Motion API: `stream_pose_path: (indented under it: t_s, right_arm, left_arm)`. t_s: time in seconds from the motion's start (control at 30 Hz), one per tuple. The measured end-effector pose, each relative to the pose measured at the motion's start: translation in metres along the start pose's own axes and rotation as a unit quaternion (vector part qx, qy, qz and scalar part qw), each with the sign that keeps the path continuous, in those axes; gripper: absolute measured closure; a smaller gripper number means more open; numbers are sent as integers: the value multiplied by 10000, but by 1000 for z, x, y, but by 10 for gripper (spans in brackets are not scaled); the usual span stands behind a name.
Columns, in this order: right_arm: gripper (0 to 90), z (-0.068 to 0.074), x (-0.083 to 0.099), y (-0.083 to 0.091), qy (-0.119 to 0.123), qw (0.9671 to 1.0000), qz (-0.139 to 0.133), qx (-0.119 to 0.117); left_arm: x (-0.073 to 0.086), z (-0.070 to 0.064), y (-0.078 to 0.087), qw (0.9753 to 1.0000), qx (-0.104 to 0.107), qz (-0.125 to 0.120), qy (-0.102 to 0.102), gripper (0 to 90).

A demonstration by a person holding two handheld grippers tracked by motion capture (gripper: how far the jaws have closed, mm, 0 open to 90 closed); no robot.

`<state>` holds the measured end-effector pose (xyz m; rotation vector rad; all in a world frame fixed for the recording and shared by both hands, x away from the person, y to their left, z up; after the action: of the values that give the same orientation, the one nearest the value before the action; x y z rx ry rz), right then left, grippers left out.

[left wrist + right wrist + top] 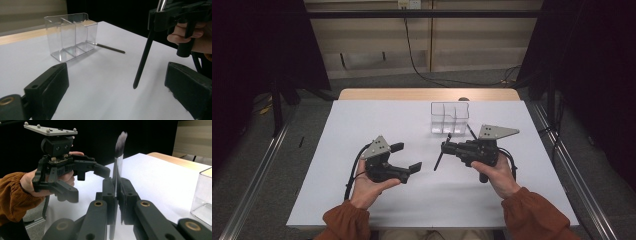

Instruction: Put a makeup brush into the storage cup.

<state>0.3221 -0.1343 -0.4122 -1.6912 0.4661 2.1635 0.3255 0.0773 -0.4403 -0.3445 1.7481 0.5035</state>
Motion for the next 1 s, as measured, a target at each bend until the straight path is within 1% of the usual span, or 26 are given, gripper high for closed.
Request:
stream_pose_path:
  t_s: [0.03,0.07,0.1,0.13,0.17,0.23,0.27,0.3,0.33,0.37,0.43,0.47,0.5,0.53,0.57,0.6,0.63,0.67,0.77,0.83,0.87,0.9,0.93,0.97,1.0]
  right_arm:
    - [842,0,0,0,0,10000,0,0]
    - [842,0,-1,0,-13,10000,-28,1]
    - [842,0,-1,0,-13,10000,-28,1]
    - [842,0,-2,1,-22,10000,-37,18]
    - [842,0,-2,1,-22,10000,-37,18]
    - [842,-1,-1,1,-7,10000,-19,42]
    - [842,-2,-1,1,9,10000,-3,67]
    - [842,-2,-1,1,9,10000,-3,67]
    - [842,-2,-2,1,21,10000,2,97]
    - [842,-2,-2,1,21,10000,2,97]
    - [842,-3,-3,2,31,9999,-4,119]
    - [842,-4,-4,3,28,9999,-7,137]
    - [842,-4,-4,3,30,9999,2,151]
    - [842,-5,-3,4,22,9999,12,168]
    - [842,-6,-3,4,19,9999,4,166]
    - [842,-6,-3,4,-18,9998,6,177]
    - [842,-6,-3,4,-18,9998,6,177]
    - [842,-8,-3,4,-8,9998,0,199]
    - [841,-9,-3,3,-5,9998,4,219]
    - [842,-10,-3,4,13,9997,15,242]
    - [842,-11,-3,5,37,9997,25,254]
    - [842,-12,-3,5,63,9996,37,282]
    - [842,-12,-4,6,38,9996,21,288]
    - [842,-14,-4,6,49,9995,27,315]
    - [842,-14,-4,5,50,9995,27,319]
  left_arm:
    - [0,1,3,10000,-3,-18,-2,44]
    - [0,4,9,10000,-79,-14,41,36]
    - [0,4,9,10000,-79,-14,41,35]
    - [0,8,14,9996,-283,40,3,35]
    - [0,8,14,9996,-283,40,3,35]
    - [-2,12,21,9994,-331,-18,27,35]
    - [-3,15,29,9993,-346,-95,60,34]
    - [-3,15,29,9993,-346,-95,60,34]
    - [-3,19,37,9989,-438,-175,79,34]
    - [-3,19,37,9989,-438,-175,79,34]
    - [-1,23,44,9982,-559,-194,57,34]
    - [1,27,51,9977,-659,-184,-6,33]
    - [1,27,51,9977,-659,-184,-6,32]
    - [3,30,57,9968,-776,-177,-45,32]
    - [3,31,59,9965,-813,-203,-66,31]
    - [3,31,61,9964,-814,-197,-117,30]
    - [3,31,61,9964,-814,-197,-117,30]
    - [2,32,64,9959,-867,-251,-118,30]
    - [2,35,69,9953,-923,-278,-118,28]
    - [3,38,73,9943,-1001,-350,-132,28]
    - [4,38,75,9939,-1030,-387,-71,28]
    - [4,39,78,9942,-997,-410,-65,28]
    - [5,39,80,9941,-998,-411,-95,29]
    - [6,40,84,9935,-1045,-413,-178,28]
    - [6,40,87,9932,-1064,-449,-156,28]
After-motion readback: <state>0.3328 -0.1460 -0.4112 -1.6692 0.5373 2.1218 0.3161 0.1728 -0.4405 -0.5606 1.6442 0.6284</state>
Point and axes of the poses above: each handheld gripper's, and its own axes: y roughly backward along the jaws, x roughly out of its underside, z roughly to its left, the point moved 6 cm from there along -y, roughly forward along the jaws, and after that the axes turned 10 degrees about -z, right-handed, at the moved point
